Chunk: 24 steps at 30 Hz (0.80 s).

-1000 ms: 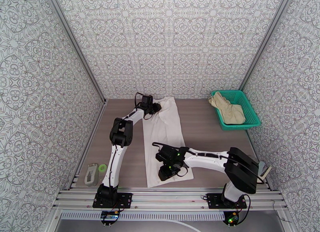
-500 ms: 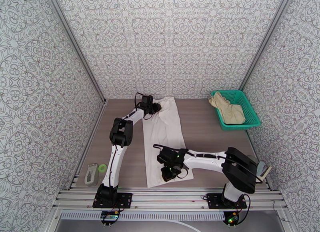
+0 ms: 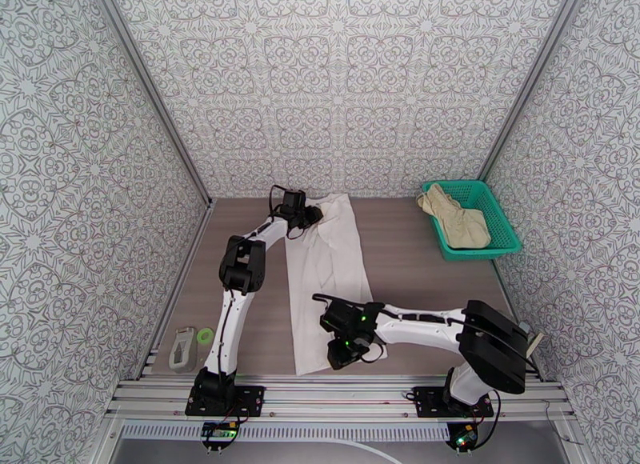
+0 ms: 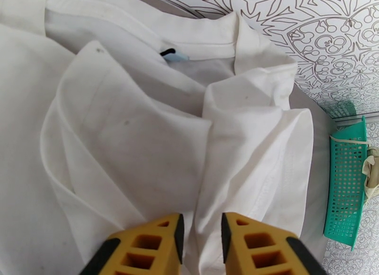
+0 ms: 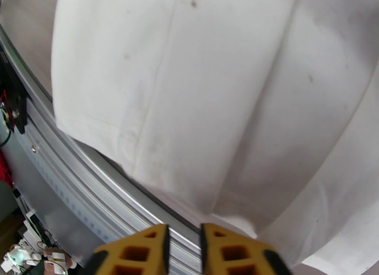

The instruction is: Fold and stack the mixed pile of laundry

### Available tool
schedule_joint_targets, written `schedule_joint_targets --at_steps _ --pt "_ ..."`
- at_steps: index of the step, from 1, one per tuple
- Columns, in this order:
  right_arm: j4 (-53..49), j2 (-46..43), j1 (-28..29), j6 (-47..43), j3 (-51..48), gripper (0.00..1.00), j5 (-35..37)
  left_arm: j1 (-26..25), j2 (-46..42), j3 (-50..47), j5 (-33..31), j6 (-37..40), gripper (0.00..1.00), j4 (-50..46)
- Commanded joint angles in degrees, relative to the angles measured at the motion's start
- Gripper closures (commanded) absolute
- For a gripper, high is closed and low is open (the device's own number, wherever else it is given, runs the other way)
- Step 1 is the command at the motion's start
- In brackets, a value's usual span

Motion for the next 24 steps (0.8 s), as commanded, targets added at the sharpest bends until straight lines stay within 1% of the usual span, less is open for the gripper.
schedule_joint_targets --at_steps 1,7,10,12,14,17,19,21,24 --pt "-2.9 -1.8 0.5 0.3 -0.1 0.67 1.9 0.8 1.8 -1.4 0.1 1.6 0.67 -4.0" --pt "-8.8 -9.0 -0.1 -0.3 4.3 0.60 5.3 0.6 -2.5 -1.8 0.2 3.9 0.62 -5.6" --pt "-12.7 -12.1 -3.2 -1.0 4.9 0.58 7.1 0.5 -6.1 -1.7 -0.1 5.2 0.59 -7.4" --pt "-14.4 -14.5 -6.5 -1.7 4.5 0.55 7.5 0.1 -9.1 -1.6 -1.0 6.6 0.54 -10.1" --pt "-15.7 -16.4 -10.4 -2.6 3.6 0.52 7.4 -0.4 -12.3 -1.7 -2.6 8.3 0.52 -12.4" --pt "-15.9 -18.4 -18.2 -4.0 1.0 0.51 4.4 -1.5 -18.3 -5.4 -5.4 10.3 0.49 -15.8" --pt "-15.4 -19.3 -22.2 -5.1 -0.4 0.51 2.4 -2.5 -24.5 -11.4 -8.0 10.8 0.49 -16.5" --pt "-15.0 -20.0 -25.7 -6.3 -1.9 0.50 0.4 -3.7 -32.1 -21.4 -11.1 10.0 0.49 -15.2" --pt "-14.4 -20.5 -30.9 -7.3 -5.2 0.50 -2.9 -6.3 -46.8 -41.1 -14.2 6.6 0.49 -11.9"
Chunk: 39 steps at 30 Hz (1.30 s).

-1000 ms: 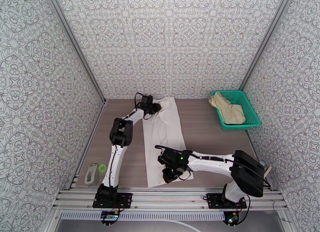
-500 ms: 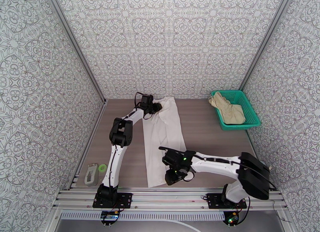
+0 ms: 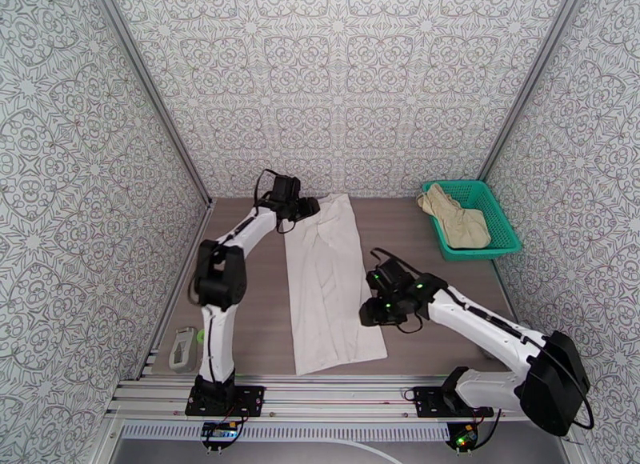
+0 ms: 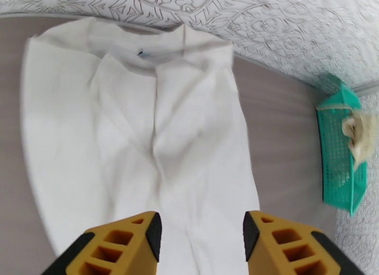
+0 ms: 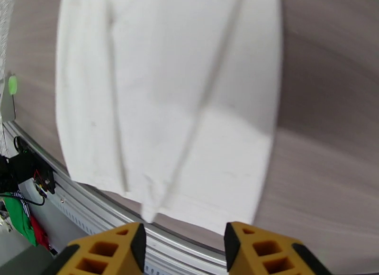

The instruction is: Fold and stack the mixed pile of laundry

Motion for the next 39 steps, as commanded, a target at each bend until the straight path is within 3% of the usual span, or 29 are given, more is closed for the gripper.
schedule_joint_targets --at_steps 1,5,9,17,22,29,32,39 --pt "-0.8 -1.1 -4.4 -2.3 -4.2 0.49 -6.1 -3.4 -13.7 -18.5 -5.8 -3.0 0.49 -0.3" --pt "2.2 -1.2 -7.8 -0.9 -9.4 0.48 -12.3 -8.5 -29.1 -37.2 -7.6 -9.9 0.47 -3.9" --pt "4.5 -0.2 -8.1 -0.2 -12.7 0.48 -13.6 -13.2 -42.1 -50.1 -7.8 -17.3 0.43 -10.3" --pt "6.7 3.0 -8.2 0.3 -15.5 0.48 -12.9 -20.2 -59.6 -65.2 -5.1 -29.5 0.42 -20.6" --pt "7.9 4.1 -8.2 0.5 -16.7 0.47 -13.0 -26.9 -62.4 -69.3 -4.8 -36.6 0.41 -20.6" --pt "10.1 4.7 -8.2 1.3 -18.6 0.49 -14.7 -36.2 -58.6 -71.9 -2.6 -44.0 0.45 -14.4" --pt "11.5 5.2 -8.2 1.9 -19.5 0.50 -15.4 -38.0 -56.0 -73.7 -0.5 -46.3 0.45 -7.6" --pt "14.9 5.8 -8.2 3.4 -21.1 0.52 -17.4 -38.6 -51.3 -72.1 -0.1 -46.0 0.53 -5.6"
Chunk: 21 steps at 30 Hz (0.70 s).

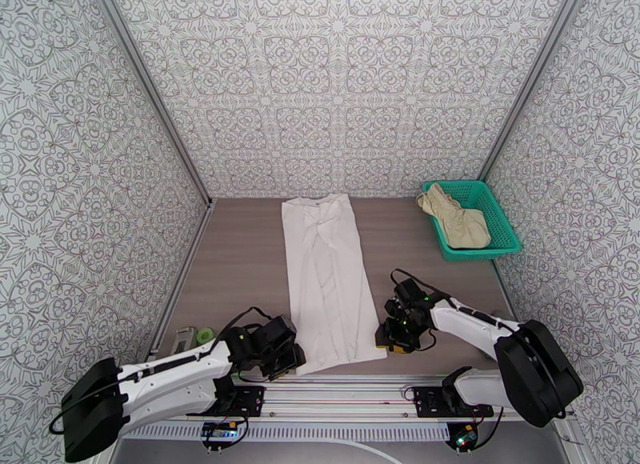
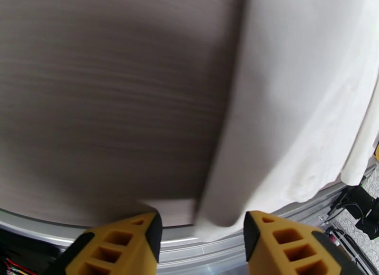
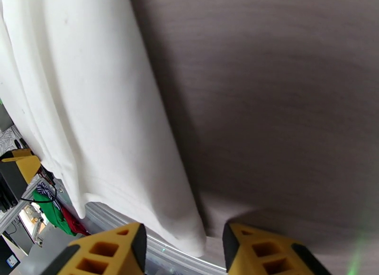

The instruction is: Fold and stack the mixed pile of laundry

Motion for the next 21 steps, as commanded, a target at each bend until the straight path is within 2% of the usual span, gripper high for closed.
schedule_joint_targets --at_steps 1,9,21 --pt "5.1 1.8 0.5 1.2 -3.1 0.53 -3.3 -1.0 2.3 -1.4 1.5 -1.9 0.53 6.0" --pt "4.6 0.7 0.7 0.9 -4.2 0.57 -4.3 -3.7 4.8 -0.9 1.5 -3.8 0.55 8.5" --pt "4.8 -1.5 1.7 2.7 -3.9 0.82 -5.4 -3.7 3.1 -0.1 -0.4 -3.2 0.89 3.5"
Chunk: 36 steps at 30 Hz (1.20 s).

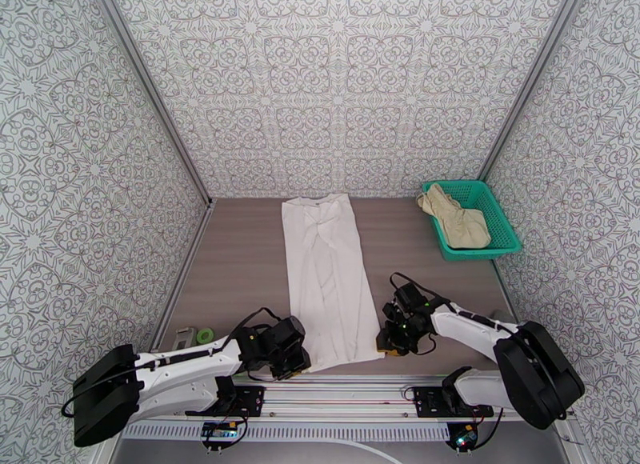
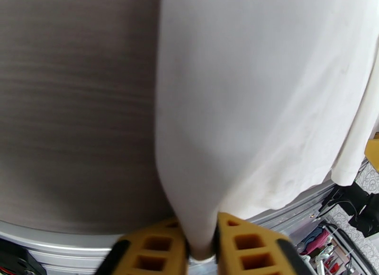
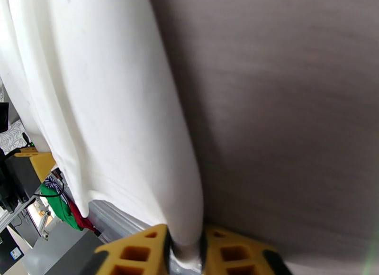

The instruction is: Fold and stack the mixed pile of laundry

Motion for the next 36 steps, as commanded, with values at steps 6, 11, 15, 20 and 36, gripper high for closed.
schedule_joint_targets --at_steps 6,11,15,20,36 --pt "-1.8 -3.6 0.8 1.7 1.0 0.98 -1.2 0.5 -2.8 1.2 -1.9 2.9 1.00 -4.8" --pt "-6.9 -7.0 0.8 1.8 5.1 1.00 0.1 2.8 -6.4 5.6 -4.4 7.8 1.00 -11.3" --pt "-11.7 -8.1 0.8 1.6 11.3 1.00 2.6 6.8 -7.9 11.0 -5.2 13.4 1.00 -16.0" --pt "-15.4 -4.9 0.5 0.8 23.2 1.00 6.1 15.2 -4.4 20.4 -3.8 24.1 1.00 -20.3" --pt "-12.7 20.4 -4.8 -3.7 57.7 1.00 9.8 37.0 16.4 42.8 -0.1 44.8 1.00 -13.9"
